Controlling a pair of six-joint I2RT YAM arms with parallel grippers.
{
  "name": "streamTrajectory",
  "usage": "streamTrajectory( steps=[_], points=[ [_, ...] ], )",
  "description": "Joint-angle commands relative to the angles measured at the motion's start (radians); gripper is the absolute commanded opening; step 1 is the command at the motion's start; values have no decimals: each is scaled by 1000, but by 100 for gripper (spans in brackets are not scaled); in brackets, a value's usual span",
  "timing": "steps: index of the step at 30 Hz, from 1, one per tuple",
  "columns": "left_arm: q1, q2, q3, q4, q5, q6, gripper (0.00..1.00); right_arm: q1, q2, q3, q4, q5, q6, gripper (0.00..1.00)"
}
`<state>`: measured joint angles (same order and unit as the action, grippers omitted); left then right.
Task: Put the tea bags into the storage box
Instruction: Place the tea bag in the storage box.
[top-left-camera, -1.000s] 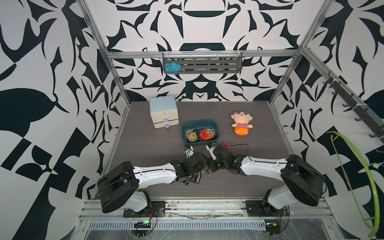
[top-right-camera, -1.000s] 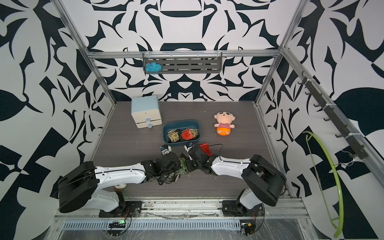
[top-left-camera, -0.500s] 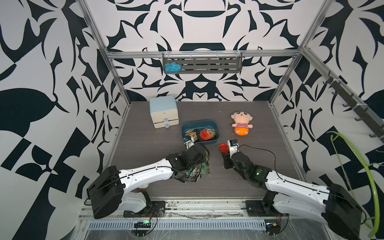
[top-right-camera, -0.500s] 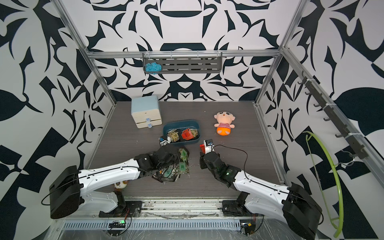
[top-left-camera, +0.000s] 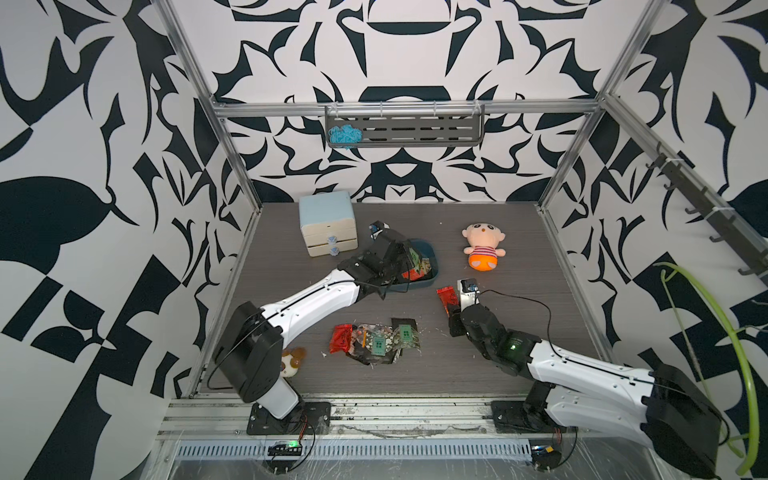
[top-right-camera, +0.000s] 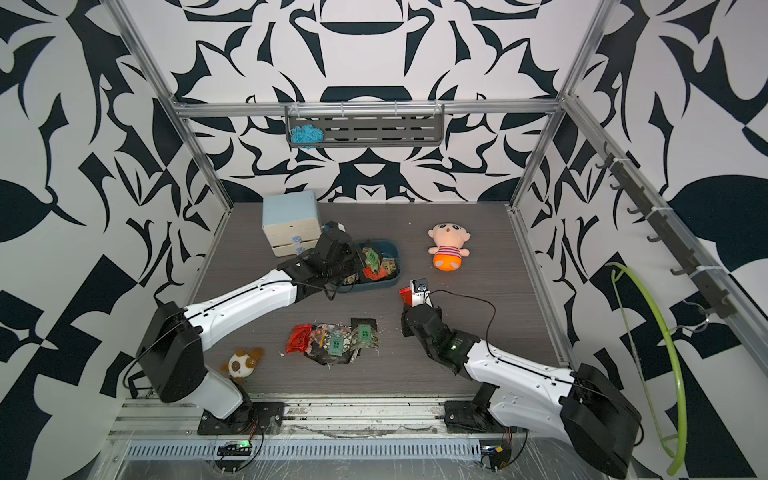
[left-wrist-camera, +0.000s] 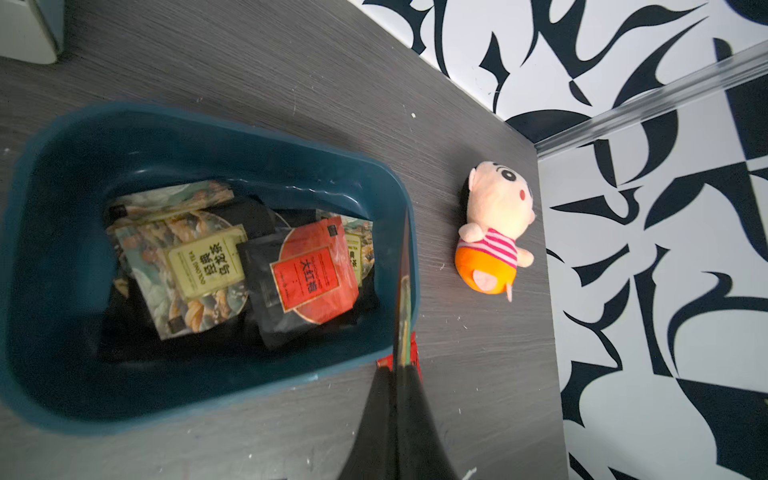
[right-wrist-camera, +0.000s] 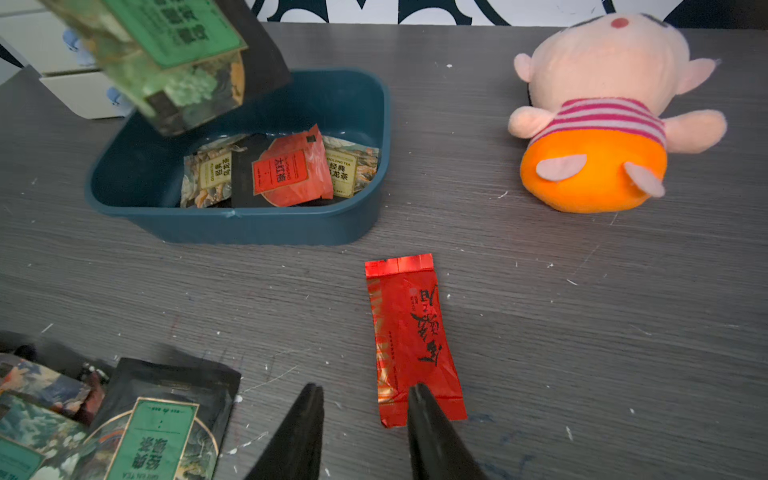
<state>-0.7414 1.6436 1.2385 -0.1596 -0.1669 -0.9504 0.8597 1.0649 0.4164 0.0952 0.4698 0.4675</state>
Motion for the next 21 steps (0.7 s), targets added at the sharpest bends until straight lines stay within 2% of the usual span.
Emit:
streamTrajectory(
  steps=[1, 7, 14, 21],
  points=[
    [29, 101, 59, -8, 70, 35, 0, 0, 23, 30, 32, 14, -14, 38],
    [65, 246, 135, -13, 137, 35, 0, 1, 47, 38, 45, -20, -28, 38],
    [72, 237, 88, -37, 95, 47, 0, 0, 50, 41, 49, -42, -33, 38],
    [73, 109, -2, -92, 43, 69, 42, 0, 84, 59, 46, -126, -55, 41]
  ],
)
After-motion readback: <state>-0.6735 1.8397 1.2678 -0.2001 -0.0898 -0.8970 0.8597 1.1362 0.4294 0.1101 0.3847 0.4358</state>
